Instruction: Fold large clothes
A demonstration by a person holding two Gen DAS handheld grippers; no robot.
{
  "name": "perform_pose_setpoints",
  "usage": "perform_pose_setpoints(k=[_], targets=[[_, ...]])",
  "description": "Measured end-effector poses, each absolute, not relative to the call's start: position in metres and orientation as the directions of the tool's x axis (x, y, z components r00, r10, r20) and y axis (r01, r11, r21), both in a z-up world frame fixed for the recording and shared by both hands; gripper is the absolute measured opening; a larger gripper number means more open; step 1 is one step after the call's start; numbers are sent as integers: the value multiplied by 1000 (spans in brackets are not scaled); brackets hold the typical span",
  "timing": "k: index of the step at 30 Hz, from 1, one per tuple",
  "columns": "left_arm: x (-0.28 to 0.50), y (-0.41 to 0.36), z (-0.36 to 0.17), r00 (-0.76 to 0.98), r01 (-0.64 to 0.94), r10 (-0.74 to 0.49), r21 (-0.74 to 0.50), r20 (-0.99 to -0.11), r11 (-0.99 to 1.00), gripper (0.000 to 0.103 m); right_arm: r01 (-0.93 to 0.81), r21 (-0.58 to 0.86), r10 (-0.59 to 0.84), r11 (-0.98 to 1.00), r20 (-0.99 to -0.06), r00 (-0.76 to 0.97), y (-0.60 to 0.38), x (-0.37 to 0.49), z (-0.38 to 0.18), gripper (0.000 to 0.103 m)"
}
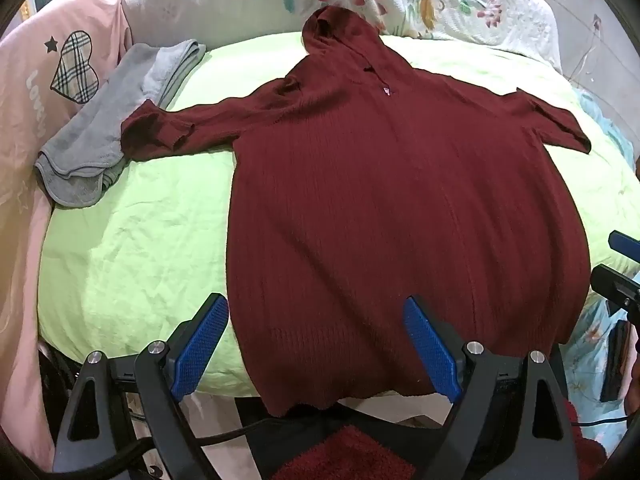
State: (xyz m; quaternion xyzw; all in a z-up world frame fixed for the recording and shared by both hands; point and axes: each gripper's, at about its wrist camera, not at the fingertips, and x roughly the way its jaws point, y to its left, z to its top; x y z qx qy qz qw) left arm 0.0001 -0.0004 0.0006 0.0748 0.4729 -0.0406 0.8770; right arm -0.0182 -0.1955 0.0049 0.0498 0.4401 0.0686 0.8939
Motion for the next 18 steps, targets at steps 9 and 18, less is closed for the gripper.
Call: perform_pose_setpoints(k=[9,18], targets=[[-4,-2,2,574,144,8,111,-819,983,90,-85,152,172,985,-779,603,-195,-18,6,102],[2,1,0,498,148,-23,58,-867,987,90,-83,155,173,984,-776,607,-196,-15,7,102]])
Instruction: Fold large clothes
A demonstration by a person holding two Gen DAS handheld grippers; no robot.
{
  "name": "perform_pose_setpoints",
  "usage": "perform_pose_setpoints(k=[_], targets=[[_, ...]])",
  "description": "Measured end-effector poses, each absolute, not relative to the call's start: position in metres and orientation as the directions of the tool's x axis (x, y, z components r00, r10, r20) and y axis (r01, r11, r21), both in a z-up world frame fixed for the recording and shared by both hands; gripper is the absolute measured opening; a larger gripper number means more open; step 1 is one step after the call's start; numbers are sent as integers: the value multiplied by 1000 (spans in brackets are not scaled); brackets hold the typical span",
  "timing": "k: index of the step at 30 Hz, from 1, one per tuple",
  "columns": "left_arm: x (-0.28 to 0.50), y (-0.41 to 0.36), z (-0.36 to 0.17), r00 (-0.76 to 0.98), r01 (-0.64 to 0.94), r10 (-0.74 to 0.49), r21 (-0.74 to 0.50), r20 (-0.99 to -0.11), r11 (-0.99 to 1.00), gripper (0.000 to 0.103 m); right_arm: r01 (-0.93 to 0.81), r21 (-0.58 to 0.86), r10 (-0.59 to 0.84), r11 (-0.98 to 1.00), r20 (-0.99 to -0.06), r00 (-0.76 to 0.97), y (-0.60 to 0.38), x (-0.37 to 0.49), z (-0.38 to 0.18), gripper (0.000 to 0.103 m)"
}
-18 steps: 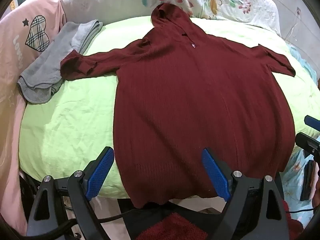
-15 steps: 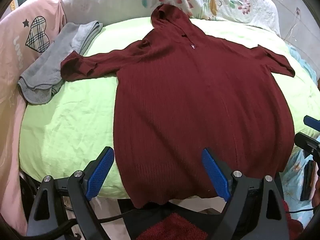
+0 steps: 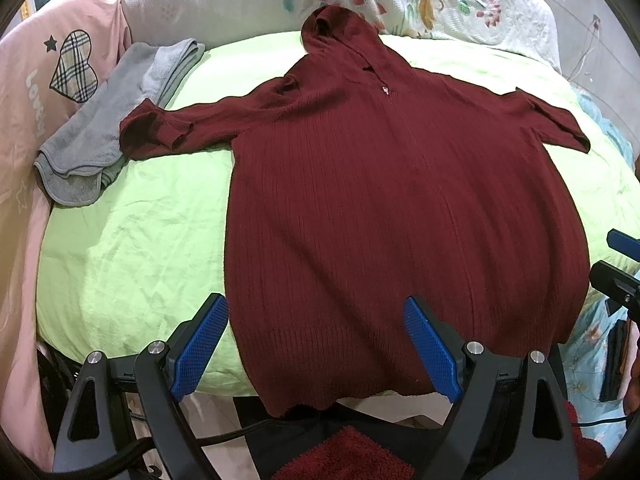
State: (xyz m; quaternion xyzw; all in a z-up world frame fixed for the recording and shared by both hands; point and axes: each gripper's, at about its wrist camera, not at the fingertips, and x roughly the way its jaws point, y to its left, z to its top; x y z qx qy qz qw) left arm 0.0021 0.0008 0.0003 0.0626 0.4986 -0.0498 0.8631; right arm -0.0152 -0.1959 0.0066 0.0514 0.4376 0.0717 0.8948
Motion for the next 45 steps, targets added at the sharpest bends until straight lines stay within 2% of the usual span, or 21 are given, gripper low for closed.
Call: perform_pose_setpoints(k=[16,25,45], targets=[[0,3,-5,481,154,-31,50,-876,987,90,-83,212,213,974,-722,658,-196,-21,6,102],[0,2,-7,511,155,-30,58,-859,986,90,-66,163,169,984,-774,611,-195,-19,4,102],[5,-3,-8,485,165,-43,43,-873,985,90,-65,170,173,983,-756,632,-194,-18,4,102]])
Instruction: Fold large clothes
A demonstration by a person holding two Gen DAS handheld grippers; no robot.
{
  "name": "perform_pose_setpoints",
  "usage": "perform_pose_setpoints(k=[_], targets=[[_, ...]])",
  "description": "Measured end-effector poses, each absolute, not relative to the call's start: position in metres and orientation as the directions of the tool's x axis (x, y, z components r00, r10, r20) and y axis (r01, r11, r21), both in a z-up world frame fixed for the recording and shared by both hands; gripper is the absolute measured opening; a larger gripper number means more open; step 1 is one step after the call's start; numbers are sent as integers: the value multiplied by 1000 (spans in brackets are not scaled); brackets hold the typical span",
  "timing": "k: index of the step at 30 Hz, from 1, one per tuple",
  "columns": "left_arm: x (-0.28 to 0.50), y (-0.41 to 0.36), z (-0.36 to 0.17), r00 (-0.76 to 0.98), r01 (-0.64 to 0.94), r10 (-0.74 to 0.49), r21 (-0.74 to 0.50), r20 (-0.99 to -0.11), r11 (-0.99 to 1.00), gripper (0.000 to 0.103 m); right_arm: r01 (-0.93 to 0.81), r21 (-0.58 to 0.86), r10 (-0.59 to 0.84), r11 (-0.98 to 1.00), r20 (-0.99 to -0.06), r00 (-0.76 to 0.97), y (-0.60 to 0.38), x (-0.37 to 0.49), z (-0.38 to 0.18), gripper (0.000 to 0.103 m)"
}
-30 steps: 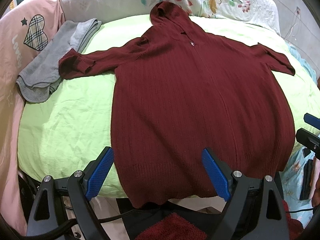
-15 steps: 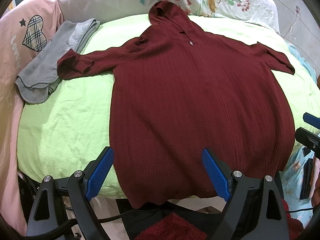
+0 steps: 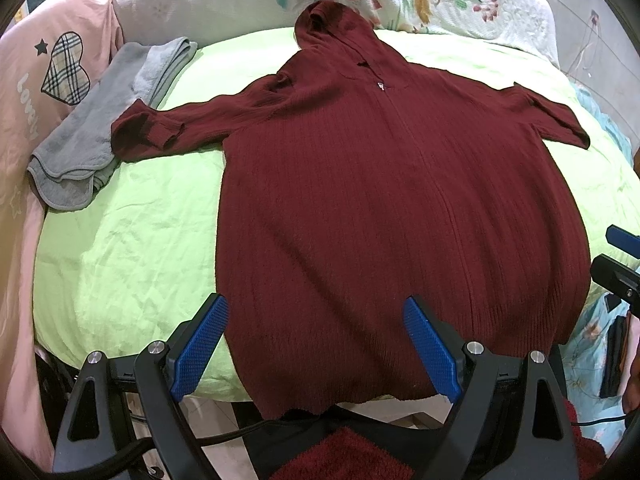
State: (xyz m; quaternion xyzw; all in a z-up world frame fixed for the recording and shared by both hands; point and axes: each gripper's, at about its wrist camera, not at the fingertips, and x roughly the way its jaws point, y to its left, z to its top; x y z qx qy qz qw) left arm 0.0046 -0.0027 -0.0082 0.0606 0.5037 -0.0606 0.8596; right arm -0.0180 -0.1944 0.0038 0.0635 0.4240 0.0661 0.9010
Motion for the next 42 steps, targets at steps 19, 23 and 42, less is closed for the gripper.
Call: perform_pose_setpoints(k=[19,23,42], targets=[[51,-18,-18,469,181,-48,43,-882,983,91,35,184,109,982,-714,691,-255,20,8,99],[68,-22,-19,471,179,-44,47,-881,983,91,91,209,85,974,-702,707,-294,40,17,92],[104,-37,-43,406,203,-18,71,-914,977,91,246,-136,-259,960,-766,588,-446,236,-29,57]])
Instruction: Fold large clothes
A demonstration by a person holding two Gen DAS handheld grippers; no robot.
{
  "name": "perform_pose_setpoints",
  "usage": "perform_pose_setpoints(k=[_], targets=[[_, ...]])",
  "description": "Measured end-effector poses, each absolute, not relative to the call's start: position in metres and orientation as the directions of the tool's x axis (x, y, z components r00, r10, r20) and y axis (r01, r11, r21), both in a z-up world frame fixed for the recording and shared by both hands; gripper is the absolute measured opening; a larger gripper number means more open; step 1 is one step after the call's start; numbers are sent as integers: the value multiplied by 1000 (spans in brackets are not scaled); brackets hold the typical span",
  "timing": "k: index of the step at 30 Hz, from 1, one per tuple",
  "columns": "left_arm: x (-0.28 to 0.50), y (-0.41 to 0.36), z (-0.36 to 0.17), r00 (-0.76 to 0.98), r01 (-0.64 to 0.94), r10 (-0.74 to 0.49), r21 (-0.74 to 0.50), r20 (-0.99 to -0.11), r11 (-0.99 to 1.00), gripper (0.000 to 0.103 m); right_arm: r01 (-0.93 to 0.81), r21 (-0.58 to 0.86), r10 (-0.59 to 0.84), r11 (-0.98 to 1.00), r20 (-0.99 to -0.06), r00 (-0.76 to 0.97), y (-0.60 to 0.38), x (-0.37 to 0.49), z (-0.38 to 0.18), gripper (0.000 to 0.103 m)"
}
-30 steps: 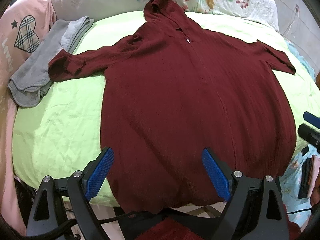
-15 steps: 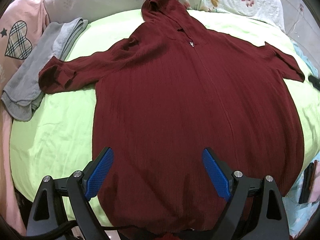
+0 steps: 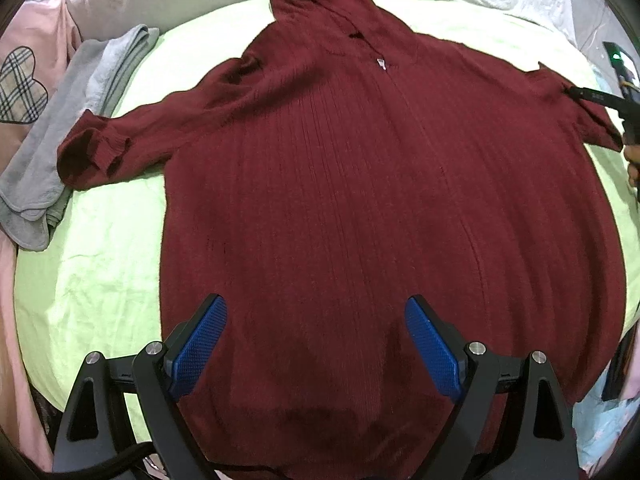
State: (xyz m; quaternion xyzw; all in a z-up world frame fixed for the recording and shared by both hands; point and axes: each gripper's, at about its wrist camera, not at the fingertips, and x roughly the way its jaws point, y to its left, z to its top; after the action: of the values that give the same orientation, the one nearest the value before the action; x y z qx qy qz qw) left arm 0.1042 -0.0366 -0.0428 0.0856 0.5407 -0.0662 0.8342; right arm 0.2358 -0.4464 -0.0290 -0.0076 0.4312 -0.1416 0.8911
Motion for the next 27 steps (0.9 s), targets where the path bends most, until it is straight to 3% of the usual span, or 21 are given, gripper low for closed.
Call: perform_pose_setpoints(k=[1,3,4,5,6,10,12,19,27], targets=[[106,-38,-44,407,204,-28,62,-913,977,91,251,-156,-276,955,-774,569,-452,242,-36,53],[112,-40,-46,402,206,-37,51,-915,977,91,264,-175,-296,948,-786,543,-459,247,-48,29],[115,-40,-47,400,206,-48,39,-915,978,91,272,-154,-285,950,-784,551,-464,247,-47,25],[117,-41,-49,393,206,-46,39,-918,978,91,281,-140,-280,949,-784,555,-467,245,-45,11],[119,-41,-49,390,205,-51,32,-919,978,91,295,-123,-275,947,-783,558,-470,244,-42,5],[125,-44,-50,394,209,-72,13,-916,978,91,296,13,-179,955,-772,610,-462,233,-23,5],[127,-43,-51,396,210,-81,4,-915,978,91,257,147,-58,955,-758,650,-448,226,-12,5],[130,-24,-49,417,160,-130,-68,-899,985,91,59,420,264,905,-666,697,-340,231,14,5],[129,18,-40,447,103,-198,-169,-872,980,91,-144,579,531,803,-584,614,-182,268,6,5]])
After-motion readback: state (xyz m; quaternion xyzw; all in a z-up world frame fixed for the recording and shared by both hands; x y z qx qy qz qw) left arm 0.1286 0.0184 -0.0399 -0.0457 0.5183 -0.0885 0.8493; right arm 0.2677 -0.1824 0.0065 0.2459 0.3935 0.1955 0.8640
